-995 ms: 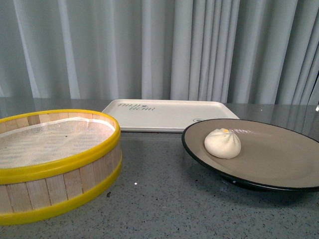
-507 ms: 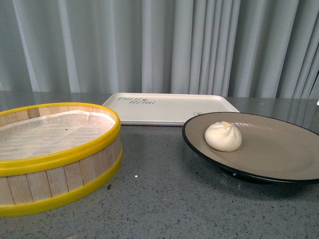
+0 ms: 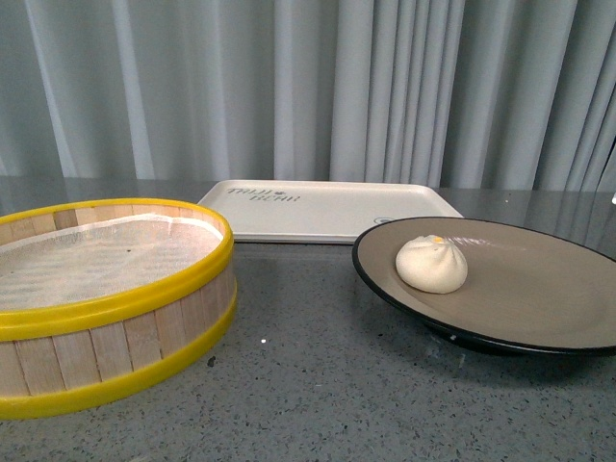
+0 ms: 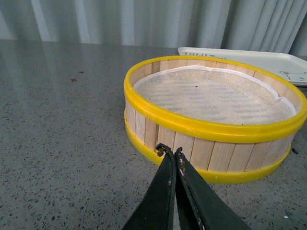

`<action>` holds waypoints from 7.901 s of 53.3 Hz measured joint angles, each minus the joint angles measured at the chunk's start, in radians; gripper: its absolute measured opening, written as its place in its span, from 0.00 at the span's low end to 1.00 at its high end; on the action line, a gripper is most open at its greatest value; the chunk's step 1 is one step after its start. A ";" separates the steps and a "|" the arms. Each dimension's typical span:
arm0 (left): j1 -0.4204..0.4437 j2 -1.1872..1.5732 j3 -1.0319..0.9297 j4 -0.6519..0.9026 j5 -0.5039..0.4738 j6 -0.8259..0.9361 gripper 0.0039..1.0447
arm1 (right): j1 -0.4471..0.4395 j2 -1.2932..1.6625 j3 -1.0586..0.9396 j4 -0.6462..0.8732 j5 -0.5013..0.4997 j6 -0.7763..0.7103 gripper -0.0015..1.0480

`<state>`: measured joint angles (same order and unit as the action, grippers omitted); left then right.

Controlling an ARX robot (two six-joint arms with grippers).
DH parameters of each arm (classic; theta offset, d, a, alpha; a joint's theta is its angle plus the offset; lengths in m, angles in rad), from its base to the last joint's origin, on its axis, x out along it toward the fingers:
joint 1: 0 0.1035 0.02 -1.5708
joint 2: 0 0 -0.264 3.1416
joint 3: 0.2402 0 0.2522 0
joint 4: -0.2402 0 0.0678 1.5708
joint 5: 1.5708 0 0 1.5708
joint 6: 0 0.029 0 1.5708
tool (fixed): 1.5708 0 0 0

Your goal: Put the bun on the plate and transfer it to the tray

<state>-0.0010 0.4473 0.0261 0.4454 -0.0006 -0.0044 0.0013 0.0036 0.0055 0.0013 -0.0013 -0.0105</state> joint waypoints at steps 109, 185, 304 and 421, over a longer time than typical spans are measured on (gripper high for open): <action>0.000 -0.444 0.000 -0.445 0.000 0.000 0.94 | 0.066 0.199 0.125 -0.173 0.253 -0.019 0.92; 0.000 -0.444 0.000 -0.445 0.000 0.000 0.94 | 0.157 1.303 0.694 0.043 -0.255 -1.363 0.71; 0.000 -0.444 0.000 -0.445 0.000 0.000 0.94 | 0.086 2.124 1.773 -0.145 -0.392 -1.827 0.03; 0.000 -0.444 0.000 -0.445 0.000 0.000 0.94 | 0.259 1.674 1.271 0.467 -0.234 -1.120 0.92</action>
<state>-0.0010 0.0032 0.0261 0.0006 -0.0002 -0.0044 0.2604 1.6772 1.2762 0.4686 -0.2352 -1.1301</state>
